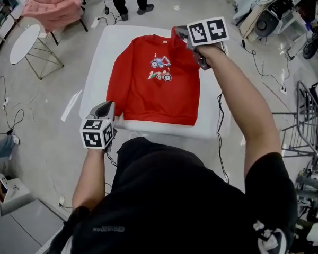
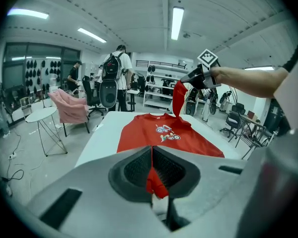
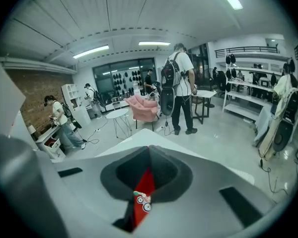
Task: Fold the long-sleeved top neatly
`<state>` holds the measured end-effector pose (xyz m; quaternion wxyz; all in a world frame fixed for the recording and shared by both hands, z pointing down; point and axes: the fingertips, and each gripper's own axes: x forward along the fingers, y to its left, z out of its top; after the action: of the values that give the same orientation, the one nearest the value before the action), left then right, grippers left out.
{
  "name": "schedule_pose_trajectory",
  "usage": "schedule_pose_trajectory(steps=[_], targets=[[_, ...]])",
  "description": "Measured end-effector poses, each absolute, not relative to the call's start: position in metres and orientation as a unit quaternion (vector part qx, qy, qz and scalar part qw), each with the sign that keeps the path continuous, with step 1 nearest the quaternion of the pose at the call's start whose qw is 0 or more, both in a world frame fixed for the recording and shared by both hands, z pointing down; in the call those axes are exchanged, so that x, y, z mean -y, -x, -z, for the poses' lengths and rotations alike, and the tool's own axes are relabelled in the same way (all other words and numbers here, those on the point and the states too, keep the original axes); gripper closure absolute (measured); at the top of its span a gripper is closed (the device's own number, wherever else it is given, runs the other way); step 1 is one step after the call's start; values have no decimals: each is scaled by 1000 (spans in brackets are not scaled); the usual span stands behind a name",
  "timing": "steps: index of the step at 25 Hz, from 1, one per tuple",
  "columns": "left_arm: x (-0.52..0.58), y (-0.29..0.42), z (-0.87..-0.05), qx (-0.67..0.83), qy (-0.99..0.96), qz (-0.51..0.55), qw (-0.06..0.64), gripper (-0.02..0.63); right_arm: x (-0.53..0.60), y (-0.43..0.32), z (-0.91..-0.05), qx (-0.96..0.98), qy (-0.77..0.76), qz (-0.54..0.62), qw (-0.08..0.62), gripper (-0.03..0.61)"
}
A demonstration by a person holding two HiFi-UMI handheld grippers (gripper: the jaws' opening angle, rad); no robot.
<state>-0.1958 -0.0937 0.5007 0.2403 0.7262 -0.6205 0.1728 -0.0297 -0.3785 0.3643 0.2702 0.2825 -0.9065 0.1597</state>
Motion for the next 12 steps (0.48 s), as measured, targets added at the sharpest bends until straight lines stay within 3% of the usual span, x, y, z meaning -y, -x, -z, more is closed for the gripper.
schedule_pose_trajectory(steps=[12], targets=[[63, 241, -522, 648, -686, -180, 276, 604, 415, 101, -476, 865, -274, -218, 359, 561]])
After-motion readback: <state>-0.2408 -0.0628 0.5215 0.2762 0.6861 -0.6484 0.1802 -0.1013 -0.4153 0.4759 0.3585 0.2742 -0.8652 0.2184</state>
